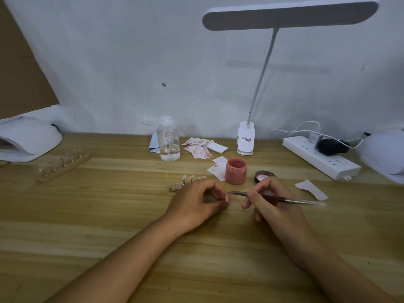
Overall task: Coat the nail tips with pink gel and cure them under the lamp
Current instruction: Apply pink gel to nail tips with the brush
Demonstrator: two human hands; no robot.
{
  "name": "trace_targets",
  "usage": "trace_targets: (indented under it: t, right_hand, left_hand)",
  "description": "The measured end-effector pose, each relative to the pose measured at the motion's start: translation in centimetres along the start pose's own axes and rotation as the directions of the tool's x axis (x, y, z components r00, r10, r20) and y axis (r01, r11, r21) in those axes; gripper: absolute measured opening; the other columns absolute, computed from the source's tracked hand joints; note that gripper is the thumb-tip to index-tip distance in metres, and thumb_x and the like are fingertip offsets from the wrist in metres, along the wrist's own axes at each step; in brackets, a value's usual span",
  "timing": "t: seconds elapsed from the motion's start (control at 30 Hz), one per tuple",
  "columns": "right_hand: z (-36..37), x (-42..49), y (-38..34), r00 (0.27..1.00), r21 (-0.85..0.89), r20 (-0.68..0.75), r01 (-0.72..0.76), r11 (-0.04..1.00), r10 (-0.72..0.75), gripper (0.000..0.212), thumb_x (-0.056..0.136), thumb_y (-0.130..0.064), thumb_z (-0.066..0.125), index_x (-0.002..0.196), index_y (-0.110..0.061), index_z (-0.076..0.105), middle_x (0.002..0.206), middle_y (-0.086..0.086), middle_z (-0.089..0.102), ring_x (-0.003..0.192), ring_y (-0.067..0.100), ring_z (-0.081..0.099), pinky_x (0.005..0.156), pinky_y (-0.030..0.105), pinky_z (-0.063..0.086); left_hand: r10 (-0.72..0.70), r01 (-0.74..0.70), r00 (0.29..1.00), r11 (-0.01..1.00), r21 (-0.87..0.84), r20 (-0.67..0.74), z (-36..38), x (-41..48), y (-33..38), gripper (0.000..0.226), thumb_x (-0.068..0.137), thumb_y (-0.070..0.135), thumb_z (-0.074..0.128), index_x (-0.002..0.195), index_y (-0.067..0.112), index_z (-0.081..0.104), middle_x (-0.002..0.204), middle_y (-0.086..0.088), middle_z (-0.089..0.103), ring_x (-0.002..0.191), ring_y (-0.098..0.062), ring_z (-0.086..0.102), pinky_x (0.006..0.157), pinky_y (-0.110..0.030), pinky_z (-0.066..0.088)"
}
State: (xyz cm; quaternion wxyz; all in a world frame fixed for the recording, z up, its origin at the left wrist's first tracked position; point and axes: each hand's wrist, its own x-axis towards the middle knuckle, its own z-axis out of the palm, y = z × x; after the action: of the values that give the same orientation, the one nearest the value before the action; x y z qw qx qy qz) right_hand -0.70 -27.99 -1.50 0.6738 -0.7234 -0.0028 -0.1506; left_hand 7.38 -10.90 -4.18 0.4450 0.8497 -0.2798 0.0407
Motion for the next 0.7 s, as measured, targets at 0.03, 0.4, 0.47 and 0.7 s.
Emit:
trace_targets:
  t: [0.03, 0.4, 0.47, 0.7]
  right_hand:
    - [-0.01, 0.00, 0.00, 1.000, 0.001, -0.002, 0.002, 1.000, -0.002, 0.011, 0.091, 0.003, 0.058, 0.088, 0.008, 0.048, 0.065, 0.009, 0.068, 0.049, 0.001, 0.054, 0.048, 0.018, 0.046]
    - [-0.08, 0.07, 0.04, 1.000, 0.014, -0.030, -0.009, 1.000, 0.009, 0.012, 0.091, 0.001, 0.060, 0.085, 0.005, 0.049, 0.065, 0.008, 0.068, 0.049, 0.006, 0.051, 0.052, 0.024, 0.048]
    - [-0.09, 0.03, 0.04, 1.000, 0.011, -0.028, -0.005, 1.000, 0.005, 0.013, 0.091, 0.001, 0.060, 0.085, 0.005, 0.049, 0.065, 0.009, 0.068, 0.049, 0.007, 0.051, 0.052, 0.025, 0.048]
    - [-0.41, -0.07, -0.18, 0.996, 0.004, -0.057, 0.062, 0.998, -0.062, 0.009, 0.092, 0.001, 0.058, 0.087, 0.004, 0.050, 0.064, 0.009, 0.064, 0.050, 0.006, 0.052, 0.050, 0.025, 0.047]
  left_hand:
    - [-0.002, 0.002, 1.000, 1.000, 0.000, -0.003, 0.00, -0.01, 0.01, 0.010, 0.080, 0.028, 0.079, 0.078, 0.027, 0.069, 0.079, 0.015, 0.067, 0.057, 0.014, 0.049, 0.053, -0.011, 0.028]
    - [-0.012, 0.012, 1.000, 1.000, 0.003, -0.005, 0.03, 0.03, -0.18, 0.012, 0.081, 0.031, 0.078, 0.076, 0.034, 0.067, 0.080, 0.020, 0.068, 0.054, 0.015, 0.048, 0.052, -0.010, 0.028]
    - [-0.015, 0.015, 1.000, 1.000, 0.000, -0.001, 0.00, 0.03, -0.19, 0.014, 0.082, 0.030, 0.078, 0.075, 0.036, 0.067, 0.081, 0.021, 0.068, 0.054, 0.016, 0.048, 0.051, -0.010, 0.027]
    - [-0.045, 0.045, 0.999, 0.999, -0.022, -0.004, 0.09, 0.02, -0.34, 0.013, 0.083, 0.037, 0.076, 0.077, 0.038, 0.066, 0.078, 0.027, 0.068, 0.059, 0.015, 0.051, 0.060, -0.022, 0.032]
